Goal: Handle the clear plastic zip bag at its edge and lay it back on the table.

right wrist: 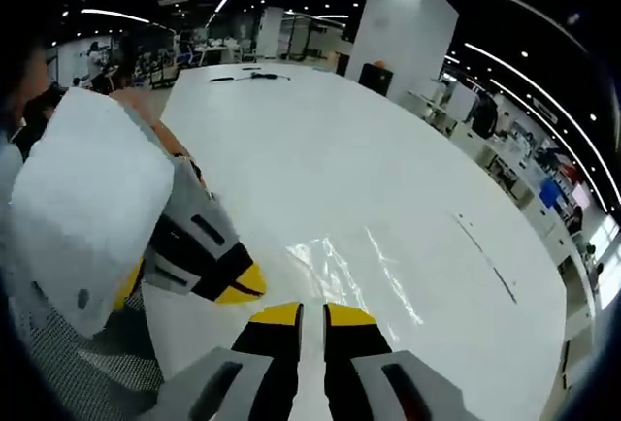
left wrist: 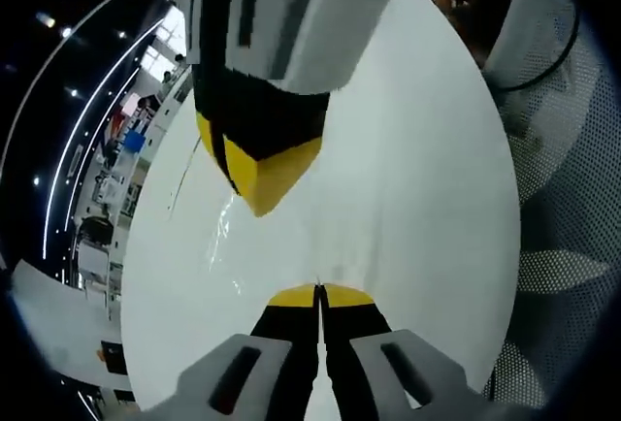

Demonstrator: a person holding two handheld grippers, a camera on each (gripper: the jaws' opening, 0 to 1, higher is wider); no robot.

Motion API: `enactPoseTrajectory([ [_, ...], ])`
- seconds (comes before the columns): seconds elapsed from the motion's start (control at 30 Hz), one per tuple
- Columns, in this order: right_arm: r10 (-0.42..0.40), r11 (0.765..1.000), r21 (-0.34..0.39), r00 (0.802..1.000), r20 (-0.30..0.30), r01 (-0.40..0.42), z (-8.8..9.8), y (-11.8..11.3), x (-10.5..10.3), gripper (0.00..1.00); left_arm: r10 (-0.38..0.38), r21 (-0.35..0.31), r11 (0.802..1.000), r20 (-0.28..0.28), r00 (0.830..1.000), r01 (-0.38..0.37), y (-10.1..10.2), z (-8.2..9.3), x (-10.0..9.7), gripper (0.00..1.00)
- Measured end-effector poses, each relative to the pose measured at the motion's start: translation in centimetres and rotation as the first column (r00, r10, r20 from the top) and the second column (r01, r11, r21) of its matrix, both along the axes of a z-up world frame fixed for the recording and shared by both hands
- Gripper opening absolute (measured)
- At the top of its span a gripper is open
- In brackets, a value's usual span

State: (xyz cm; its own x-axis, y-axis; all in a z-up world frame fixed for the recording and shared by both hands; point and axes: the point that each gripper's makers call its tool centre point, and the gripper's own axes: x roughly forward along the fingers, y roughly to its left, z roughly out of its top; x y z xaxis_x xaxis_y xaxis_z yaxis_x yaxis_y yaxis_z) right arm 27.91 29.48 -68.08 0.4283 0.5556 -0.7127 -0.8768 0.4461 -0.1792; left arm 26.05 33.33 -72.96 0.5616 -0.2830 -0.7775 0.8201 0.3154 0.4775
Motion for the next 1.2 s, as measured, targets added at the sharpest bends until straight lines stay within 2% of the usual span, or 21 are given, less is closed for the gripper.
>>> enactPoseTrajectory([
  [0.1, -0.069, 0.996, 0.06, 0.997, -0.018, 0.07, -0.1, -1.0, -0.3, 0.13, 0.005, 0.004, 1.0, -0.01, 1.0, -0.005, -0.1, -0.5, 0.8, 0.0],
  [0.17, -0.082, 0.994, 0.069, 0.996, -0.026, 0.083, -0.1, -1.5, -0.8, 0.15, 0.0, 0.008, 1.0, -0.017, 1.0, 0.0, -0.1, -0.7, 1.1, 0.0],
  [0.37, -0.115, 0.991, 0.063, 0.993, -0.034, 0.117, -0.7, -3.3, -1.9, 0.15, 0.01, 0.012, 1.0, -0.04, 0.999, -0.01, -0.2, -1.7, 2.7, 0.0],
  [0.53, -0.15, 0.986, 0.063, 0.987, -0.053, 0.154, -1.3, -4.5, -2.5, 0.15, 0.052, 0.011, 0.999, -0.075, 0.996, -0.051, -0.3, -3.2, 3.8, 0.0],
  [0.73, -0.177, 0.982, 0.061, 0.982, -0.066, 0.181, -1.6, -5.2, -2.9, 0.14, 0.059, 0.005, 0.998, -0.079, 0.995, -0.059, -0.7, -3.2, 4.3, 0.0],
  [0.8, -0.185, 0.98, 0.063, 0.98, -0.072, 0.19, -1.5, -5.3, -2.9, 0.14, 0.064, -0.021, 0.998, -0.108, 0.992, -0.067, -1.0, -3.1, 3.8, 0.0],
  [0.83, -0.189, 0.979, 0.067, 0.979, -0.07, 0.194, -1.4, -5.3, -2.9, 0.14, 0.074, -0.068, 0.994, -0.132, 0.989, -0.084, -1.5, -2.8, 3.4, 0.0],
  [0.87, -0.192, 0.978, 0.07, 0.979, -0.07, 0.197, -1.4, -5.3, -2.8, 0.14, 0.068, -0.065, 0.995, -0.112, 0.991, -0.076, -1.5, -2.3, 3.6, 0.0],
  [0.93, -0.197, 0.976, 0.08, 0.978, -0.074, 0.203, -1.4, -5.2, -2.6, 0.14, 0.061, -0.069, 0.995, -0.107, 0.992, -0.069, -1.7, -1.1, 3.1, 0.02],
  [1.03, -0.195, 0.975, 0.093, 0.978, -0.079, 0.202, -1.4, -4.9, -2.3, 0.14, 0.06, -0.086, 0.994, -0.109, 0.992, -0.069, -1.8, -0.8, 3.0, 0.11],
  [1.07, -0.192, 0.975, 0.101, 0.978, -0.081, 0.2, -1.5, -4.7, -2.4, 0.15, 0.068, -0.108, 0.991, -0.139, 0.988, -0.083, -2.1, -0.6, 2.4, 0.14],
  [1.13, -0.196, 0.971, 0.12, 0.976, -0.096, 0.207, -1.5, -4.5, -2.5, 0.16, 0.071, -0.132, 0.987, -0.128, 0.989, -0.087, -2.3, 0.0, 2.3, 0.2],
  [1.2, -0.207, 0.966, 0.136, 0.972, -0.108, 0.221, -1.7, -4.4, -2.5, 0.17, 0.082, -0.156, 0.982, -0.132, 0.988, -0.103, -2.3, 1.1, 1.6, 0.21],
])
